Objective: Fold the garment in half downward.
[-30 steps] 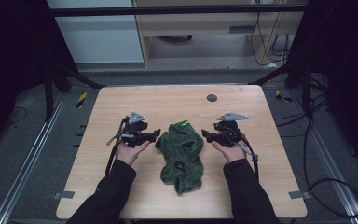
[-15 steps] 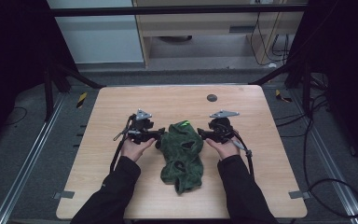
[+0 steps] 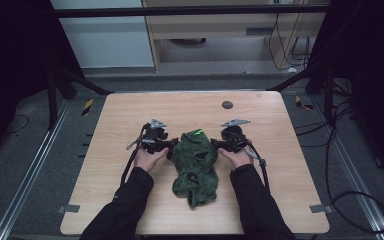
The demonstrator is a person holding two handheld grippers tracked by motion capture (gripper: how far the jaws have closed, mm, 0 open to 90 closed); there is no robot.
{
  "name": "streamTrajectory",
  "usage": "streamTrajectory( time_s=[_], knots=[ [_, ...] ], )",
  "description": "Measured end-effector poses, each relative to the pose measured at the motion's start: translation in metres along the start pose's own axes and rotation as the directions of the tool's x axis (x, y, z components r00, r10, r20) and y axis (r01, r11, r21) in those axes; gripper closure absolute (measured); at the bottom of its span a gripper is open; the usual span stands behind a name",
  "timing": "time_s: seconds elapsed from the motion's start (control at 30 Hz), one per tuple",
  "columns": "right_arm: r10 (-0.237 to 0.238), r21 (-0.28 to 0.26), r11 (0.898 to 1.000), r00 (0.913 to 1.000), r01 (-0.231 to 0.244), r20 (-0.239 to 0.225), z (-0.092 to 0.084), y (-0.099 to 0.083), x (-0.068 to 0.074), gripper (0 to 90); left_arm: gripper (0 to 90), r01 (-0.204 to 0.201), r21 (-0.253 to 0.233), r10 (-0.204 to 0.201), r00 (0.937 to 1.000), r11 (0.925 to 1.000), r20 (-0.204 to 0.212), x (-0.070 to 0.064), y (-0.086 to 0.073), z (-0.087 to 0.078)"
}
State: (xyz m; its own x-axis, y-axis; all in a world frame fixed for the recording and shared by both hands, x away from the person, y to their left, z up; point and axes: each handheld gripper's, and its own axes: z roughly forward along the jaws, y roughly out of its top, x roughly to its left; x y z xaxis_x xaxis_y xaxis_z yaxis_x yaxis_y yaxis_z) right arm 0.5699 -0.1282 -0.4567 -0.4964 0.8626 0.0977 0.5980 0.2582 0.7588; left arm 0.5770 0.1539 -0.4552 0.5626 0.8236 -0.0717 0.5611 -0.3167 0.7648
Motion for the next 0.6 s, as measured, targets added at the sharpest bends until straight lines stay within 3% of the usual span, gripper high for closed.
streamTrajectory(
  time_s=[0.6],
  knots=[
    [0.0,0.059,0.998,0.9997,0.001,-0.022,0.023,-0.008,0.001,52.3,57.9,-0.006,0.102,0.004,0.9999,0.9948,0.017,0.001,-0.01,0.027]
  ],
)
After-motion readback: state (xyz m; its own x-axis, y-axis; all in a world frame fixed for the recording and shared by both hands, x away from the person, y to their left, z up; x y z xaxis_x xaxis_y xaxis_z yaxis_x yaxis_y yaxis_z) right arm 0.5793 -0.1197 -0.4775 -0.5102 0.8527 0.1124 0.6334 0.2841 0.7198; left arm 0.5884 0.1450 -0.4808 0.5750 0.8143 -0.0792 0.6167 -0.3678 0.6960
